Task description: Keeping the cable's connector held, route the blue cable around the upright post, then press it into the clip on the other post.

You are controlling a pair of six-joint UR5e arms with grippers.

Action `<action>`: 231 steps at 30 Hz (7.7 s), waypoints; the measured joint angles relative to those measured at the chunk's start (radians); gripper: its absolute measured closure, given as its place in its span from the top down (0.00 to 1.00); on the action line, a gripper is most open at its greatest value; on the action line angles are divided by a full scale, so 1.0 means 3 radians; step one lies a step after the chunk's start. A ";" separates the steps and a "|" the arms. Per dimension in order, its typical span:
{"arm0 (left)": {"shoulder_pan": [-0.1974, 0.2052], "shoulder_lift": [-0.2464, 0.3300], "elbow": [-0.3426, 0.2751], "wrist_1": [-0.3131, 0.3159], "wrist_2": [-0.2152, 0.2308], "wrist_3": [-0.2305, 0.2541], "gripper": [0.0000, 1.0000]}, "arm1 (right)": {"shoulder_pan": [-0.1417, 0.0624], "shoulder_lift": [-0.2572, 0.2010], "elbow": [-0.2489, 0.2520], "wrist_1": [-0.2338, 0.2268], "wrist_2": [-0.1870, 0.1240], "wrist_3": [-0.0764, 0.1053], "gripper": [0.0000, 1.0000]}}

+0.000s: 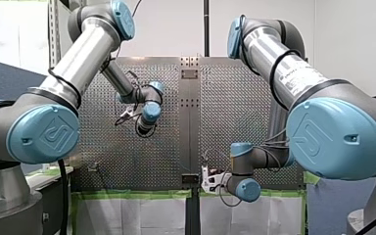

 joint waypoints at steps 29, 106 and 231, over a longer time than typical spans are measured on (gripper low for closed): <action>-0.0202 -0.0526 0.0001 0.0058 0.0592 -0.0712 0.98 | -0.0001 -0.0001 0.0001 -0.0014 -0.0050 0.0001 0.00; -0.0868 -0.0760 0.0001 -0.0321 0.1214 -0.1601 0.44 | -0.0031 -0.0002 0.0003 -0.0002 -0.0061 0.0006 0.00; -0.0723 -0.0882 0.0000 0.1023 0.1551 -0.2441 0.00 | -0.0929 -0.0004 -0.0549 0.0528 -0.0189 -0.0055 0.00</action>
